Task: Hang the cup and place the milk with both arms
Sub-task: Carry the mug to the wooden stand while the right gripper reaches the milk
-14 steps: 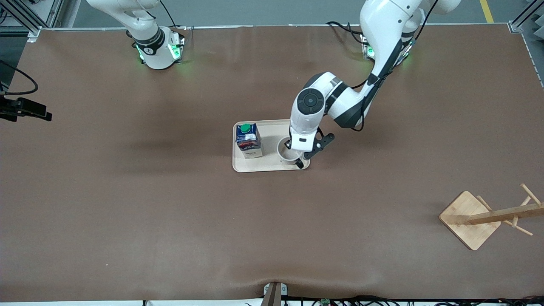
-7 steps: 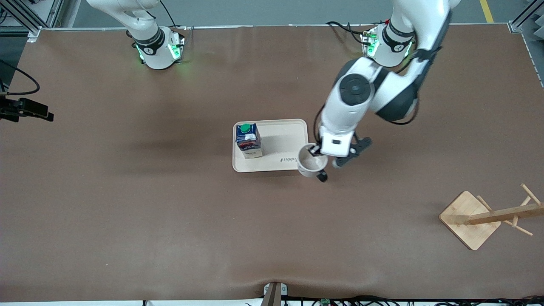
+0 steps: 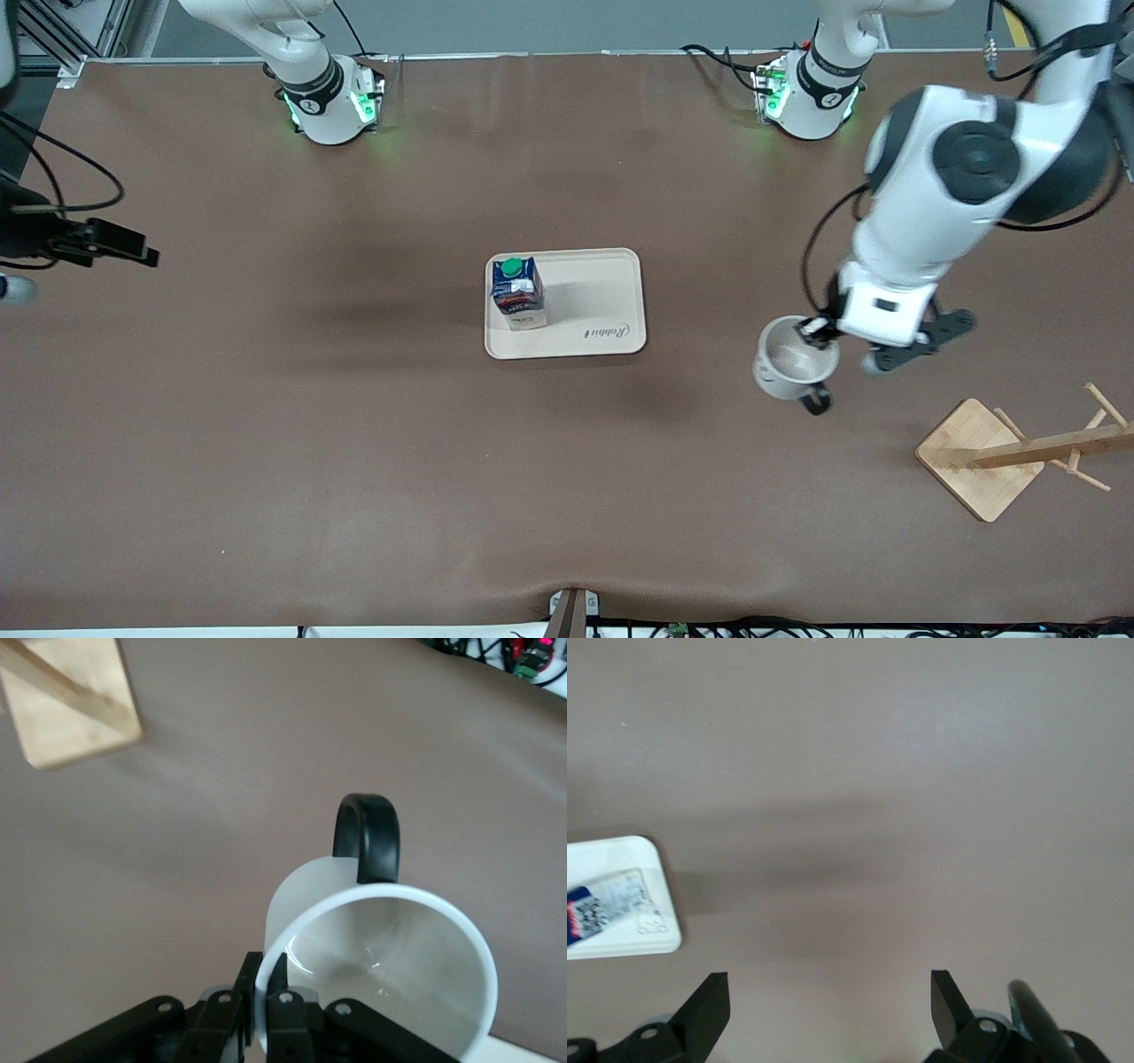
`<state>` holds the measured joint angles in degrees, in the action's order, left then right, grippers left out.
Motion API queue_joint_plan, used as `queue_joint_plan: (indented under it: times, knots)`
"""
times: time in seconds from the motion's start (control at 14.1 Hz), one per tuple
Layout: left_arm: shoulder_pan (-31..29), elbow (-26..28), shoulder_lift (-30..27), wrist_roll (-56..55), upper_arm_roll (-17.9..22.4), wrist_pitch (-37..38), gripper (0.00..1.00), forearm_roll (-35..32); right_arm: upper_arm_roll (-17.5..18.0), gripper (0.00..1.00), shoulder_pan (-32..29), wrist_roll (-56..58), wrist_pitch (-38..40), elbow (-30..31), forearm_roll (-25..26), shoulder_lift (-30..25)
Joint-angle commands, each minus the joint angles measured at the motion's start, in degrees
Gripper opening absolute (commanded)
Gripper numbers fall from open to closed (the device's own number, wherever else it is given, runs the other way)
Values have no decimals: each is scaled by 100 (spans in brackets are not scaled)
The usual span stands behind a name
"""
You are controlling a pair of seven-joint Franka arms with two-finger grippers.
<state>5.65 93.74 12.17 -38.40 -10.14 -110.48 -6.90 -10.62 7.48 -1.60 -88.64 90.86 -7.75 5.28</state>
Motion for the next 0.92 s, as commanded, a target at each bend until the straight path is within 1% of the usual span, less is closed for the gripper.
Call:
queue_joint_plan:
  times: [0.0,0.21,0.28,0.5,0.71,0.85]
  knots:
    - [-396,-207,-12,1032,-49,368,0,-101,-28,100,909,-1067,-205,-86,-33,201]
    - [-1028,-233,-65,2403,-58,404,0,-109,-19,100,1702,-1649,-451,-78,-33,376]
    - [-1213,-320,-48,2738,-58,404,0,-101,-19,100,1974,-1860,-600,-78,-42,473]
    - [-1636,-365,-30,3162,-76,395,0,-57,-28,100,2765,-2765,-1153,-78,-33,903]
    - [-1970,-356,-39,4057,-76,395,0,-21,-28,100,3241,-3249,-1523,-78,-33,1273]
    - [-2111,-347,-65,4654,-76,413,0,-13,-19,100,3444,-3416,-1673,-78,-42,1466]
